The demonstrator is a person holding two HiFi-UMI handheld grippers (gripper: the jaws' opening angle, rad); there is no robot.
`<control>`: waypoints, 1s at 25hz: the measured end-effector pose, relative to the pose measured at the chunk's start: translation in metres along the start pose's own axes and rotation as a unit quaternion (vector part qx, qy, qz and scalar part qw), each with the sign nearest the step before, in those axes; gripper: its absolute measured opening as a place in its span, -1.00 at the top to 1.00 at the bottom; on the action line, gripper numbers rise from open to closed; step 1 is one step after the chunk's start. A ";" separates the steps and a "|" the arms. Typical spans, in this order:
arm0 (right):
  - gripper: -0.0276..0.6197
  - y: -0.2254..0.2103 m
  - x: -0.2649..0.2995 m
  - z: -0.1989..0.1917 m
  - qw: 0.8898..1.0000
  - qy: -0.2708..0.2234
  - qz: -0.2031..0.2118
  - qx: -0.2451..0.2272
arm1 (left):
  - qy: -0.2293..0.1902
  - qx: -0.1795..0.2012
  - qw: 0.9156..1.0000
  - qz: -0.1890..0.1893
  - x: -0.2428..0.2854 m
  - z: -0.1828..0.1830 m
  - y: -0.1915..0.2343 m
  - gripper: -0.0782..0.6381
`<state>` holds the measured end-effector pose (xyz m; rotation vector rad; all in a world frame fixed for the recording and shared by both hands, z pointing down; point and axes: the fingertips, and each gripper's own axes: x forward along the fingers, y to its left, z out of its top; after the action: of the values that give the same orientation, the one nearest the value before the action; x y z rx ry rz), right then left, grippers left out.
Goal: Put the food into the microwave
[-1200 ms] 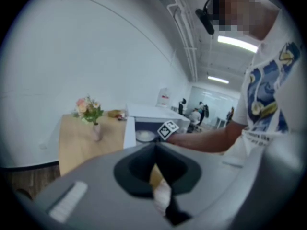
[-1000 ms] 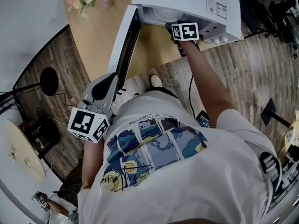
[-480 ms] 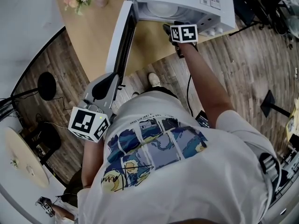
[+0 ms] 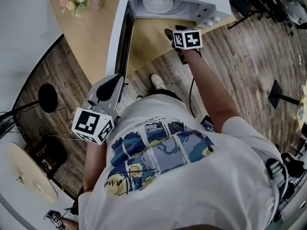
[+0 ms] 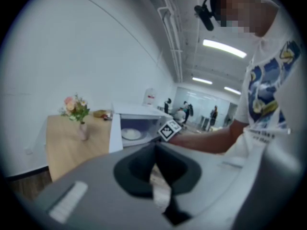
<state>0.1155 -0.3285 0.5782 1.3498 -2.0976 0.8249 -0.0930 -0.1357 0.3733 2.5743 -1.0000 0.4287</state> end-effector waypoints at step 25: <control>0.88 0.121 -0.138 -0.117 0.999 -0.020 0.033 0.007 | -0.032 0.019 0.997 -0.069 -0.055 -0.035 -0.038 0.76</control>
<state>0.0670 -0.1202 0.5364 1.3212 -2.1810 0.8475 -0.1104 -0.0626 0.3750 2.6848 -0.8366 0.3340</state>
